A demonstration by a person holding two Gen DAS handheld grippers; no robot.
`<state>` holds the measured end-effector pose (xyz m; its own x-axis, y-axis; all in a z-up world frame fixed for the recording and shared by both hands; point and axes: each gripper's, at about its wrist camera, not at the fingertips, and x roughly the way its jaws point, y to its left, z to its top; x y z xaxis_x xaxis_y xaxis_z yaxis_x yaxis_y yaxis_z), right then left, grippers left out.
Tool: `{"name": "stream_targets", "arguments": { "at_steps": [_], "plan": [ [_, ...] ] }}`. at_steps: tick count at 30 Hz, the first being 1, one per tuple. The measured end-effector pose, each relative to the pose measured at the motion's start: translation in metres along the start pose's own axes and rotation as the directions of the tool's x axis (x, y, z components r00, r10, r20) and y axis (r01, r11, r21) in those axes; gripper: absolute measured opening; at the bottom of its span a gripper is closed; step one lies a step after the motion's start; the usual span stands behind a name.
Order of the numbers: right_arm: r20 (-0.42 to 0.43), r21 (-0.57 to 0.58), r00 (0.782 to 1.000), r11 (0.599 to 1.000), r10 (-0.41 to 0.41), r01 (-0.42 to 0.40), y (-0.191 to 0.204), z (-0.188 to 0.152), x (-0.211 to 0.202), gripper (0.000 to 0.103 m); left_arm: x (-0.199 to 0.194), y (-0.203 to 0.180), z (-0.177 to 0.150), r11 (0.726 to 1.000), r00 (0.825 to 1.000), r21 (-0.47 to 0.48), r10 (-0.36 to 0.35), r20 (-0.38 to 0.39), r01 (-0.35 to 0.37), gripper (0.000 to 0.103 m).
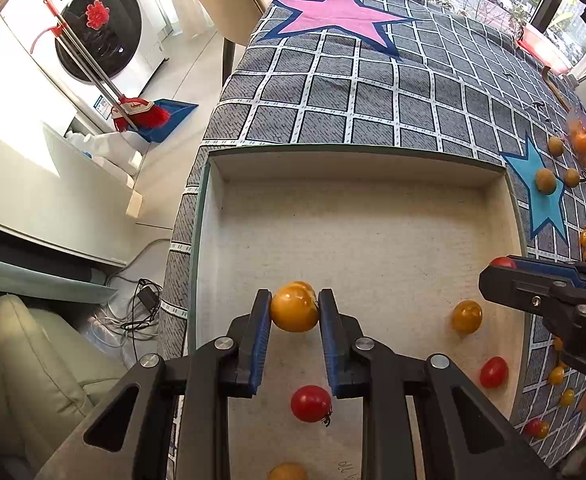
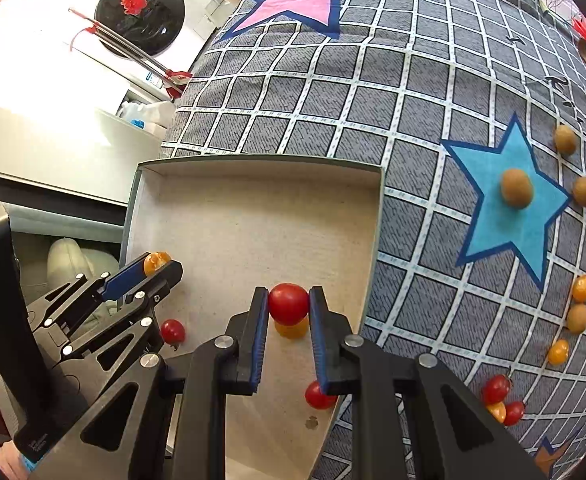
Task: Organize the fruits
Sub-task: 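Carry both fruits over the beige tray and open both tools to drop them, then move both tools back from the tray toward the fruits on the cloth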
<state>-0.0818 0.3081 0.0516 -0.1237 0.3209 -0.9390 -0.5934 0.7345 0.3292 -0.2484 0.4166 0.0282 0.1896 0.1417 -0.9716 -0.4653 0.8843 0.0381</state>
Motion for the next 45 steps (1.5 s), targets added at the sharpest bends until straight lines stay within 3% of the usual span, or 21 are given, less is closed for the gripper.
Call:
{"name": "stream_targets", "arguments": {
  "at_steps": [15, 17, 18, 19, 22, 24, 27, 30, 36, 45],
  "plan": [
    [-0.034, 0.012, 0.998, 0.999, -0.052, 0.052, -0.002, 0.014, 0.035, 0.022, 0.014, 0.004, 0.001, 1.0, 1.0, -0.01, -0.007, -0.009, 0.007, 0.025],
    [-0.034, 0.01, 0.998, 0.998, -0.057, 0.057, -0.001, 0.014, 0.035, 0.022, 0.014, 0.003, 0.0, 1.0, 1.0, -0.003, 0.02, -0.006, -0.02, 0.035],
    [-0.036, 0.011, 0.998, 0.998, -0.057, 0.058, 0.002, 0.016, 0.037, 0.022, 0.014, 0.003, 0.0, 0.999, 0.999, 0.001, 0.037, 0.0, -0.037, 0.061],
    [-0.038, 0.014, 0.998, 0.998, -0.055, 0.055, 0.003, 0.018, 0.038, 0.023, 0.011, 0.002, 0.0, 1.0, 0.999, 0.001, 0.03, 0.019, -0.03, 0.069],
    [-0.038, 0.019, 0.998, 0.998, -0.051, 0.051, 0.008, 0.023, 0.04, 0.024, 0.005, -0.003, -0.001, 0.999, 0.998, 0.023, 0.044, 0.036, -0.045, 0.069],
    [-0.029, 0.024, 0.999, 0.999, -0.045, 0.045, 0.005, 0.023, 0.037, 0.028, 0.004, -0.004, -0.003, 0.998, 0.998, 0.024, 0.05, 0.028, -0.05, 0.069],
    [-0.012, 0.046, 1.0, 0.999, -0.003, 0.004, 0.0, 0.022, 0.028, 0.045, 0.0, -0.001, -0.006, 0.999, 0.999, 0.009, 0.048, 0.02, -0.048, 0.069],
    [0.02, 0.055, 0.999, 0.997, 0.043, -0.044, 0.001, 0.019, 0.015, 0.081, -0.006, 0.003, -0.009, 0.999, 0.999, 0.002, 0.052, 0.017, -0.052, 0.069],
    [0.08, 0.093, 0.995, 0.993, 0.066, -0.073, -0.011, 0.006, -0.017, 0.083, -0.022, -0.007, -0.014, 0.997, 0.998, 0.05, 0.056, 0.031, -0.058, 0.069],
    [0.106, 0.225, 0.994, 0.974, -0.001, -0.023, -0.071, -0.037, -0.052, 0.083, -0.039, -0.06, -0.02, 0.987, 0.999, 0.162, 0.012, 0.03, -0.016, 0.069]
  ]
}}
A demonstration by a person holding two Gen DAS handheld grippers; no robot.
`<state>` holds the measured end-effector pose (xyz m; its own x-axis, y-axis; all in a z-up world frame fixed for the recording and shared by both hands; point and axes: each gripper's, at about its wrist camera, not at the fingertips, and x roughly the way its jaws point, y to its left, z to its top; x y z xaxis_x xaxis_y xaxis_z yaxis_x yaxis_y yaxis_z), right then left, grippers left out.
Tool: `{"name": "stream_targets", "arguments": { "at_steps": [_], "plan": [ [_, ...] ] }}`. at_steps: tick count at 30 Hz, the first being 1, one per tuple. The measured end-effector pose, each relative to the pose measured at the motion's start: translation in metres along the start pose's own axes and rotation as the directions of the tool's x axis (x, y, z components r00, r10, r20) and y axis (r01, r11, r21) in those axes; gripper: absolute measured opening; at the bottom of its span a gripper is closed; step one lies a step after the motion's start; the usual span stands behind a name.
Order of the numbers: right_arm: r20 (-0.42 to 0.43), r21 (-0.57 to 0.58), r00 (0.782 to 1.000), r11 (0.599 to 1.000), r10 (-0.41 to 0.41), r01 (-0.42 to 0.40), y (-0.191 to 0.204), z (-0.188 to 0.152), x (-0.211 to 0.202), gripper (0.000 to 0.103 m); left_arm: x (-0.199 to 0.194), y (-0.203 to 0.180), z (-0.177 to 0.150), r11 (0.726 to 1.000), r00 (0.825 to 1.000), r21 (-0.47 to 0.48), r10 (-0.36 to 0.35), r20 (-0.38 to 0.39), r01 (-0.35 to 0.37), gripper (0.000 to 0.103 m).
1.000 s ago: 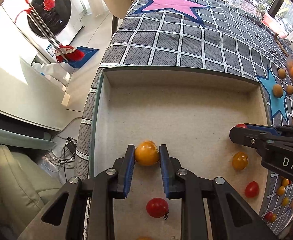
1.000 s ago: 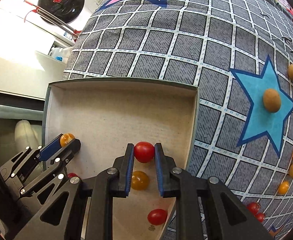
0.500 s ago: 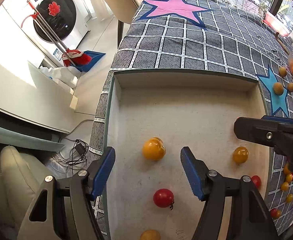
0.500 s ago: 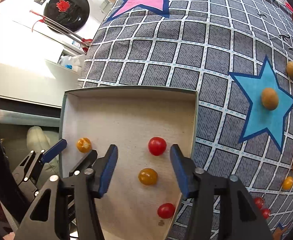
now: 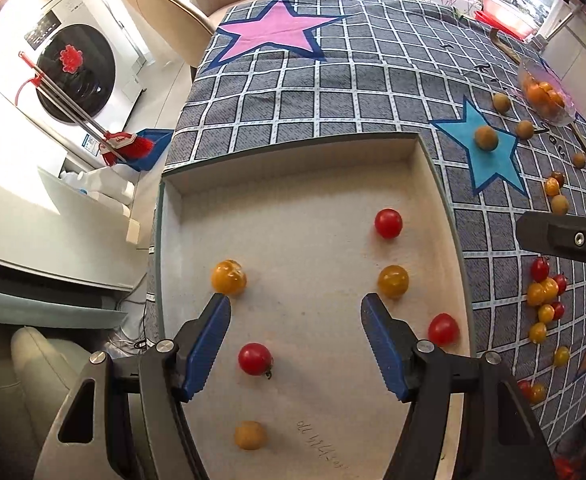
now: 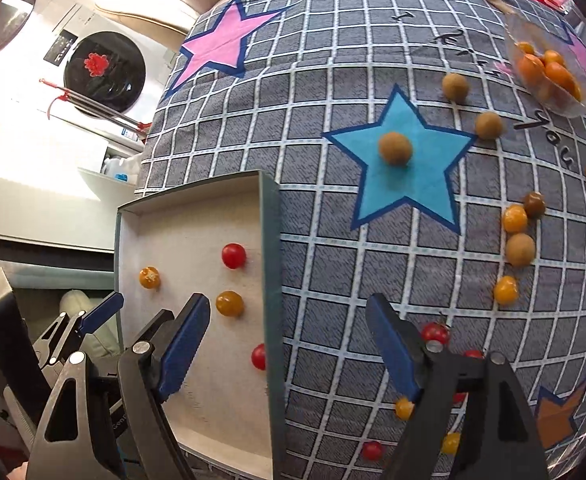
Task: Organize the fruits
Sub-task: 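Move both tools back from the tray toward the fruits on the cloth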
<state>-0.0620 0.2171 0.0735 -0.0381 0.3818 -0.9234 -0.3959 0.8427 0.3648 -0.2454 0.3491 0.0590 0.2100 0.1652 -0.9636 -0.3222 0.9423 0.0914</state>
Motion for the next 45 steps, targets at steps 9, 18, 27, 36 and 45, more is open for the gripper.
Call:
{"name": "stream_targets", "arguments": {
  "at_steps": [9, 18, 27, 36, 45],
  "plan": [
    [-0.011, 0.166, 0.998, 0.984, -0.065, 0.066, -0.082, -0.041, -0.023, 0.083, -0.018, -0.056, 0.018, 0.993, 0.999, 0.104, -0.05, 0.016, 0.048, 0.069],
    [-0.06, 0.242, 0.99, 0.961, -0.125, 0.136, -0.127, -0.087, -0.027, 0.083, -0.017, -0.126, 0.027, 0.963, 0.991, 0.232, -0.131, -0.027, 0.133, 0.069],
    [-0.099, 0.208, 0.982, 0.962, -0.161, 0.179, -0.134, -0.115, -0.02, 0.083, 0.014, -0.183, 0.028, 0.943, 0.984, 0.288, -0.135, -0.12, 0.165, 0.069],
    [-0.123, 0.156, 0.979, 0.971, -0.165, 0.183, -0.13, -0.125, -0.008, 0.083, 0.028, -0.211, 0.035, 0.94, 0.978, 0.288, -0.148, -0.145, 0.185, 0.069],
    [-0.122, 0.1, 0.97, 0.97, -0.208, 0.221, -0.116, -0.129, 0.003, 0.077, 0.04, -0.248, 0.035, 0.936, 0.978, 0.305, -0.129, -0.167, 0.175, 0.069]
  ]
}}
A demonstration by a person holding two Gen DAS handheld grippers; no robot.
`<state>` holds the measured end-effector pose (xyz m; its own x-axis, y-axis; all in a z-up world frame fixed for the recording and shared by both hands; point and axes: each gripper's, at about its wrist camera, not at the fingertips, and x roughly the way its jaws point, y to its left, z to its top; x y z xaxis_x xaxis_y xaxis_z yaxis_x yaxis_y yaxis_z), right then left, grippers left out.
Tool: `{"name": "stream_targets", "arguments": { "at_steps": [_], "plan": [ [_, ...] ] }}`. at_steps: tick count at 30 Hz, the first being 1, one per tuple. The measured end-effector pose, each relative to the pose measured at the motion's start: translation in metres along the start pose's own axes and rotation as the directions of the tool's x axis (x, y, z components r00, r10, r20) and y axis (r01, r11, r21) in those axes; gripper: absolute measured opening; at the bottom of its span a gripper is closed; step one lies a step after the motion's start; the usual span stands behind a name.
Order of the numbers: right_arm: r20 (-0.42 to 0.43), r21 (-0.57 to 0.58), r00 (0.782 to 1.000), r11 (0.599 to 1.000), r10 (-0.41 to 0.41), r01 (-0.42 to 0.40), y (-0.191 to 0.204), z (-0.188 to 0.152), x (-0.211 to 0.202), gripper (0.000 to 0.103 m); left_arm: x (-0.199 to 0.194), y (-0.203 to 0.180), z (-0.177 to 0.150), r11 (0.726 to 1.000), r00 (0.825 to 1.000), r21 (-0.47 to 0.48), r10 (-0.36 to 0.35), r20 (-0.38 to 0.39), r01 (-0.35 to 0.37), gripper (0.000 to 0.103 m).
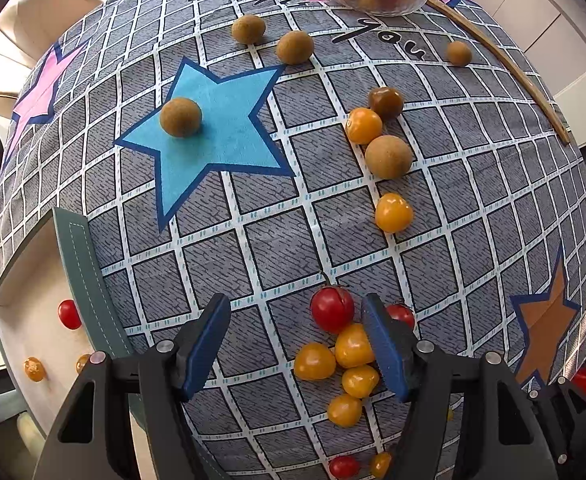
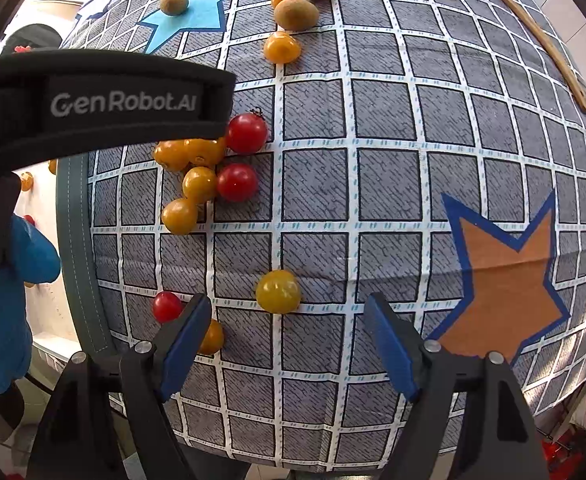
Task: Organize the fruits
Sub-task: 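Grasp a red cherry tomato with the left tool while the right tool grasps a yellow one, then carry both tomatoes over the beige tray and open both tools to drop them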
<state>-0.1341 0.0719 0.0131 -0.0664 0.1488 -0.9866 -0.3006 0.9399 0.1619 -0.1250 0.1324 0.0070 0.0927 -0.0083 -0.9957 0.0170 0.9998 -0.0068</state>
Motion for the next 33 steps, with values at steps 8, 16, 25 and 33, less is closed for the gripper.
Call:
{"name": "stream_targets", "arguments": {
  "at_steps": [8, 16, 25, 33],
  "plan": [
    [0.027, -0.032, 0.999, 0.999, -0.022, 0.023, 0.02, 0.003, -0.003, 0.051, 0.003, 0.005, -0.002, 1.0, 1.0, -0.004, 0.018, -0.006, -0.018, 0.055],
    [0.029, -0.064, 0.999, 0.997, -0.046, 0.048, 0.026, 0.003, -0.003, 0.022, 0.004, 0.012, -0.004, 1.0, 1.0, 0.0, -0.016, -0.004, 0.016, 0.022],
    [0.03, 0.035, 0.995, 0.994, 0.1, -0.101, -0.003, 0.006, -0.012, 0.022, -0.037, 0.05, -0.029, 0.997, 0.995, -0.038, -0.066, 0.068, 0.069, 0.022],
    [0.034, 0.059, 0.991, 0.99, 0.129, -0.131, -0.007, 0.009, -0.019, 0.022, -0.063, 0.097, -0.059, 0.993, 0.993, -0.101, -0.056, 0.107, 0.067, 0.022]
  ]
}}
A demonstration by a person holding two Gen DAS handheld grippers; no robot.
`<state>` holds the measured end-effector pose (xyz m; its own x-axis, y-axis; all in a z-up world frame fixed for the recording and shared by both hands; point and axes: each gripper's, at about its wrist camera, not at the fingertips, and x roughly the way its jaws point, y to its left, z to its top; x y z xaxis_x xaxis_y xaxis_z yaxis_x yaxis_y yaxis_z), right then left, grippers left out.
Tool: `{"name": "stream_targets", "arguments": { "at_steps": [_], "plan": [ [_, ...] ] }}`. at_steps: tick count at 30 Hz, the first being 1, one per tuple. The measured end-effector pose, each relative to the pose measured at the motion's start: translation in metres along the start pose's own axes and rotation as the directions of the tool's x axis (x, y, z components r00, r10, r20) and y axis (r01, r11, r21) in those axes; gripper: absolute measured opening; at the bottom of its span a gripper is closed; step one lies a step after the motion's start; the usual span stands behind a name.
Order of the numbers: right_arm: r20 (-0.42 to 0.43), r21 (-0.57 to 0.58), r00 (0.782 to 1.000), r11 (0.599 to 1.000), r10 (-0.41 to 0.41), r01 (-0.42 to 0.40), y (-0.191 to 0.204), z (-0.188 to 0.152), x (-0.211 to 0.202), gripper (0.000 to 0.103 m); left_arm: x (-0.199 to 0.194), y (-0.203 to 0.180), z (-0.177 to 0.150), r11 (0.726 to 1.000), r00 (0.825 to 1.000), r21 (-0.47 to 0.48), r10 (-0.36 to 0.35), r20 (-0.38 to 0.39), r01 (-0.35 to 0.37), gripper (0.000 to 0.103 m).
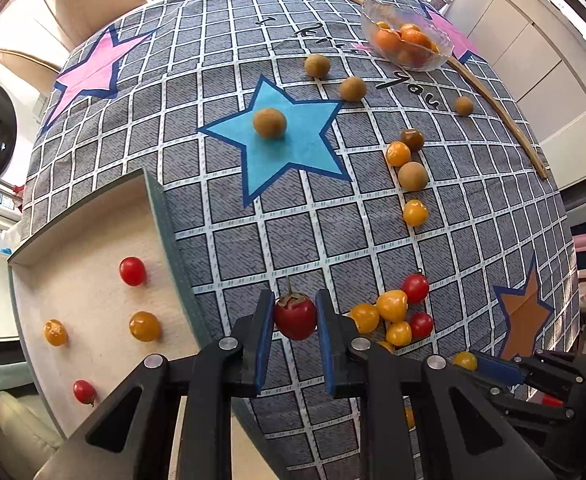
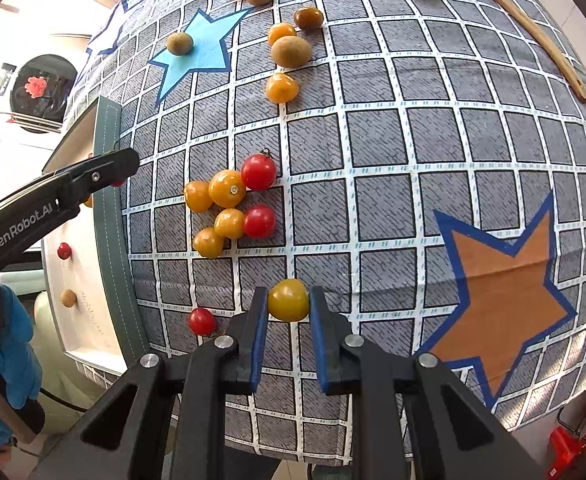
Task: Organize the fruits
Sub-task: 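Carry both tomatoes over the beige tray and open both tools to drop them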
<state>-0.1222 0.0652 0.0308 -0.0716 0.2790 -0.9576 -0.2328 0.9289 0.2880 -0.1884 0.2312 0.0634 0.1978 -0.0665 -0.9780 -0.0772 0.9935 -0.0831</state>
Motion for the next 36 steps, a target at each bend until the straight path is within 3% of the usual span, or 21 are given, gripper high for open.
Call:
{"name": "stream_targets", "arguments": {
  "at_steps": [11, 24, 36],
  "plan": [
    [-0.003, -0.026, 1.0, 1.0, -0.012, 0.012, 0.005, 0.004, -0.015, 0.022, -0.014, 0.03, -0.016, 0.993, 0.999, -0.113, 0.027, 0.027, -0.024, 0.022],
    [-0.015, -0.182, 1.0, 0.983, 0.013, -0.016, 0.081, 0.026, -0.009, 0.022, -0.025, 0.093, -0.07, 0.964, 0.997, -0.257, 0.069, 0.02, -0.062, 0.022],
    [-0.052, -0.316, 0.996, 0.945, 0.066, -0.079, 0.159, 0.046, 0.008, 0.022, -0.003, 0.129, -0.117, 0.93, 0.995, -0.353, 0.09, -0.041, -0.099, 0.022]
  ]
}}
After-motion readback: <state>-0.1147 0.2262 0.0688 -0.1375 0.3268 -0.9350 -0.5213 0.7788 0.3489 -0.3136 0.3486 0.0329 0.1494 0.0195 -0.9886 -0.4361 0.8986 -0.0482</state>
